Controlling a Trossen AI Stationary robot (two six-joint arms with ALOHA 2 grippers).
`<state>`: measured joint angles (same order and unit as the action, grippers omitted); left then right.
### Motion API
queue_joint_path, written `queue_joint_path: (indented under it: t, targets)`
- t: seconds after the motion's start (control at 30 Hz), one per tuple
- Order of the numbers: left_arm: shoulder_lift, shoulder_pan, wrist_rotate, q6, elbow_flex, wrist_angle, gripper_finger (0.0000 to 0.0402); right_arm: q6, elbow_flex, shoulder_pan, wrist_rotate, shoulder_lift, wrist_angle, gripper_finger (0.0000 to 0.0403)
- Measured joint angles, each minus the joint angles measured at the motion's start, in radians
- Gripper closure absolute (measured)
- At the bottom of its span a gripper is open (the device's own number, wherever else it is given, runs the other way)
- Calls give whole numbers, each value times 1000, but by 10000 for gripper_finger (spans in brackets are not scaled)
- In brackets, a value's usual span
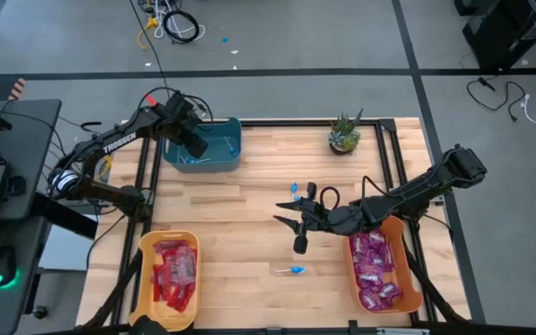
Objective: Sort candy
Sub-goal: Put the blue candy into the blue bin
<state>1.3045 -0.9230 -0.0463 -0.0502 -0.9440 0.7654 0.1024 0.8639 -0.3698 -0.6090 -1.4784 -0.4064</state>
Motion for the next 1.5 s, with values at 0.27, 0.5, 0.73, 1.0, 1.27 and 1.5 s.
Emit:
queue_joint_path:
  t: [0.27, 0.5, 0.73, 1.0, 1.27, 1.5]
  targets:
    - [0, 0, 8, 1, 0, -3, 242, 0, 0, 0, 0, 0, 0, 267]
    - [0, 0, 8, 1, 0, -3, 242, 0, 0, 0, 0, 0, 0, 266]
    - [0, 0, 8, 1, 0, -3, 242, 3, 0, 0, 0, 0, 0, 266]
    - [0, 0, -27, -16, -26, 79, 242, 3, 0, 0, 0, 0, -2, 265]
    - [-1, 2, -63, -21, -108, 185, 242, 3, 0, 0, 0, 0, -4, 264]
    - [-3, 12, -325, -25, -154, 182, 242, 3, 0, 0, 0, 0, -4, 264]
